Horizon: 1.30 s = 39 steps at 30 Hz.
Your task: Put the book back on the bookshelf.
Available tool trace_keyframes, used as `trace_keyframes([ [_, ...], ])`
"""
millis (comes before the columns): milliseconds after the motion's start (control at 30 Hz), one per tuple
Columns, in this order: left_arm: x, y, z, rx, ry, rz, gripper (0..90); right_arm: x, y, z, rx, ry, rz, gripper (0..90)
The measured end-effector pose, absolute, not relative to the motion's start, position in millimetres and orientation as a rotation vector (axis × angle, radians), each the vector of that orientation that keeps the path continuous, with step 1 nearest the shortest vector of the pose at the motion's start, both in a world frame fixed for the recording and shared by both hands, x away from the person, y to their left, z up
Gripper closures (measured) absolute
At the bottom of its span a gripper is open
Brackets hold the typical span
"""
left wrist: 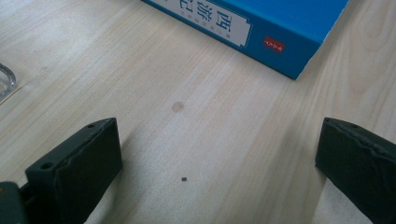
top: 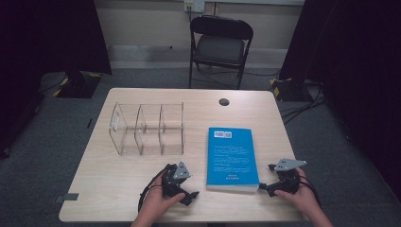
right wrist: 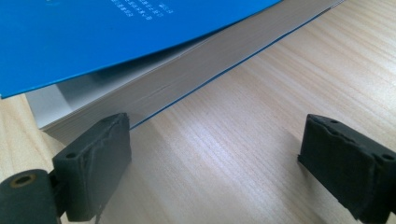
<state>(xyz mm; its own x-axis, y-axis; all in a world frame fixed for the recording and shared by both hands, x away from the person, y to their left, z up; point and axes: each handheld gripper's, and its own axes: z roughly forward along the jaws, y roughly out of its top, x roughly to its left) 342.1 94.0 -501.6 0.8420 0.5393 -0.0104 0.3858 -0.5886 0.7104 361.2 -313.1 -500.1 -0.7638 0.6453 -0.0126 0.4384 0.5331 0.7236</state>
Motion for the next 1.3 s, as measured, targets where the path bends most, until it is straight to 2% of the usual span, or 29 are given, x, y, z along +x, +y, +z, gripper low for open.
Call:
trace_keyframes([
  [467, 342.3, 93.4, -501.7, 2.267, 0.674, 0.265, 0.0, 359.0, -313.3, -500.0, 0.889, 2.500, 1.071, 9.4],
  [833, 344.1, 86.4, -495.8, 2.328, 0.715, 0.250, 0.3, 348.5, -313.7, -498.1, 0.823, 2.544, 1.095, 16.1],
  [900, 344.4, 87.1, -495.4, 2.315, 0.718, 0.258, 3.0, 346.9, -313.6, -498.0, 0.830, 2.538, 1.096, 16.5],
  [1000, 344.1, 88.5, -493.9, 2.291, 0.707, 0.262, 18.6, 344.3, -312.2, -496.4, 0.812, 2.543, 1.083, 18.7],
  [1200, 338.9, 82.5, -489.2, 2.312, 0.688, 0.265, 17.5, 339.7, -312.8, -489.7, 0.772, 2.564, 1.062, 18.7],
  [1300, 336.4, 78.3, -489.5, 2.316, 0.660, 0.255, 17.5, 338.0, -315.3, -487.3, 0.778, 2.567, 1.158, 19.3],
])
